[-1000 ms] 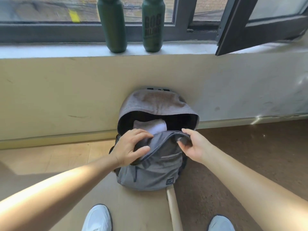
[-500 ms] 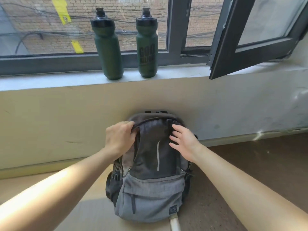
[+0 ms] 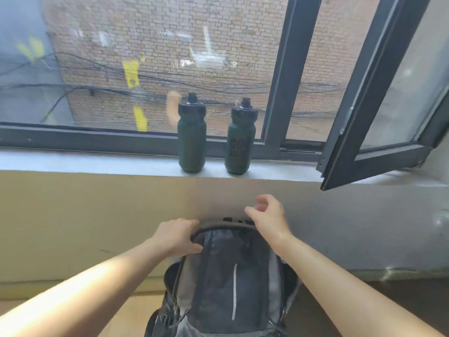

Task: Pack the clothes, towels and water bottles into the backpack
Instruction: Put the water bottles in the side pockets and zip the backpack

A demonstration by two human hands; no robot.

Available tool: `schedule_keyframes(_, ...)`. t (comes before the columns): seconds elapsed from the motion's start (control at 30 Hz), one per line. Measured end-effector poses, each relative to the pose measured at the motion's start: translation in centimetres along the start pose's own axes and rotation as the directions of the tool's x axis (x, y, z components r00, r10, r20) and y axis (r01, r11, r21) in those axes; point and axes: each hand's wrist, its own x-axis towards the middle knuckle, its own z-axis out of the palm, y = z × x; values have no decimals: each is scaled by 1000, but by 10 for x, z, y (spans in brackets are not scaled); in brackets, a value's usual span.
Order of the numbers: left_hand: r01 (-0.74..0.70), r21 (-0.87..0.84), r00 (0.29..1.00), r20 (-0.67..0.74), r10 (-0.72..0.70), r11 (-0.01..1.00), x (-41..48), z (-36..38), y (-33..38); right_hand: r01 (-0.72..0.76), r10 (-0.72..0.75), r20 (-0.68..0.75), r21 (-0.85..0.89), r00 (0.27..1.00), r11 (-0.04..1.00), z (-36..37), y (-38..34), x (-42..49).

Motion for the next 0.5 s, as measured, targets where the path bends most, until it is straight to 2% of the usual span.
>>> schedule_keyframes(0.13,-2,-83,995,-96,-6,997,-7,-6,-8,167,-170,-47,-71,984,983,-3,-63,37)
schedule_keyframes(0.23,-6,-214,994,-110,-18,977,-8,-13,-9,192,-202,-111,-91,973,977,0,-99,69)
schedule_keyframes(0.43,-23,-285,998,-61,6,958,-10,-11,-7,140,-131,-68,160,989,977,5,-127,110)
schedule_keyframes(0.5,-35,-344,996,-88,5,938,-12,-14,-8,171,-151,-109,209,982,963,3,-128,105)
